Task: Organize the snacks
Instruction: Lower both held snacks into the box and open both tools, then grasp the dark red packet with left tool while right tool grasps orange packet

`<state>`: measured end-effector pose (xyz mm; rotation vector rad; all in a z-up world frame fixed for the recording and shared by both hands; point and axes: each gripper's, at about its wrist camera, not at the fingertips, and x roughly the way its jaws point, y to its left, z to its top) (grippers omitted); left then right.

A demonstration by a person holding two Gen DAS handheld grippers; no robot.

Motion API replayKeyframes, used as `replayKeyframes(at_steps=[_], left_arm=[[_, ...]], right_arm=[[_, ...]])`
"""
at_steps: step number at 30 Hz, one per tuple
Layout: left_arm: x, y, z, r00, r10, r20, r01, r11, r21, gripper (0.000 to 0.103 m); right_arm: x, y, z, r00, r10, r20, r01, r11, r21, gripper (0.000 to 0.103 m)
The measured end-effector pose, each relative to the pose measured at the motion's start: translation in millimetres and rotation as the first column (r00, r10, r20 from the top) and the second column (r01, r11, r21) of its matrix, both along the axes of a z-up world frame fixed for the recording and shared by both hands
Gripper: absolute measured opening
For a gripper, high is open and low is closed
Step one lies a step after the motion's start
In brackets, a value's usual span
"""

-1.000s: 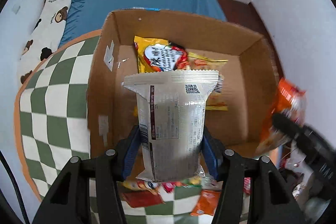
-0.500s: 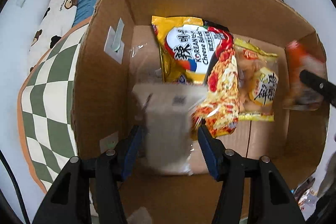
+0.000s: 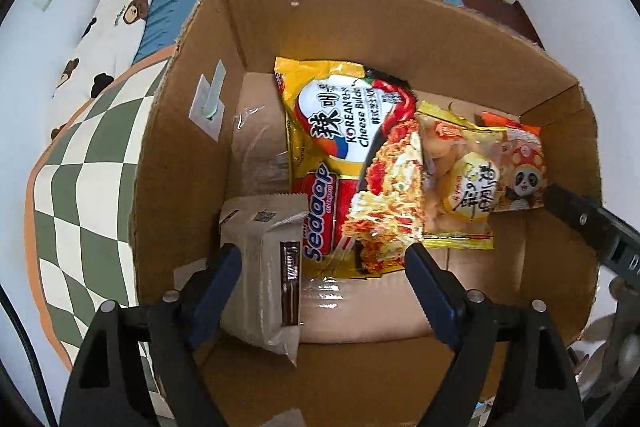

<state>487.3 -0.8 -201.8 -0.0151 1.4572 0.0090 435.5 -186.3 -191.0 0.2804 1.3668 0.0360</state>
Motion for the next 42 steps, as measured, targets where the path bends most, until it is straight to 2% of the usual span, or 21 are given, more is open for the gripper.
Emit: replayKeyframes(at_steps=[14,30,35,42], left_arm=[[-52.5,-16.2,56.0,0.986,-0.028,0.165,0.028,1.0,0.005,0.083],[-133.4,-20.7,125.9,0.934,-0.032,0.355,0.037,0.999,-0.006,0.083],[-157.0,-18.6,142.0,0.915,-0.025,0.403,0.029,1.0,-0.003,0.083],[-182.7,-17.6,146.1,0.908,-0.02,0.419,0.021,1.0,0.003,0.083]], right_arm=[[-66.8,15.8,54.0,0.99,0.03,0.137,-0.02,0.997,-0.078,0.094],[-152.1,27.6,129.8,0.947,0.023,0.319,0.009,0.995,-0.098,0.094],[-178.6,32.7,146.9,0.935,0.019,0.354,0.014,0.996,-0.089,0.094],[-212.1,36.2,155.2,0.929,-0.011,0.371,0.024,0.999,-0.031,0.094]])
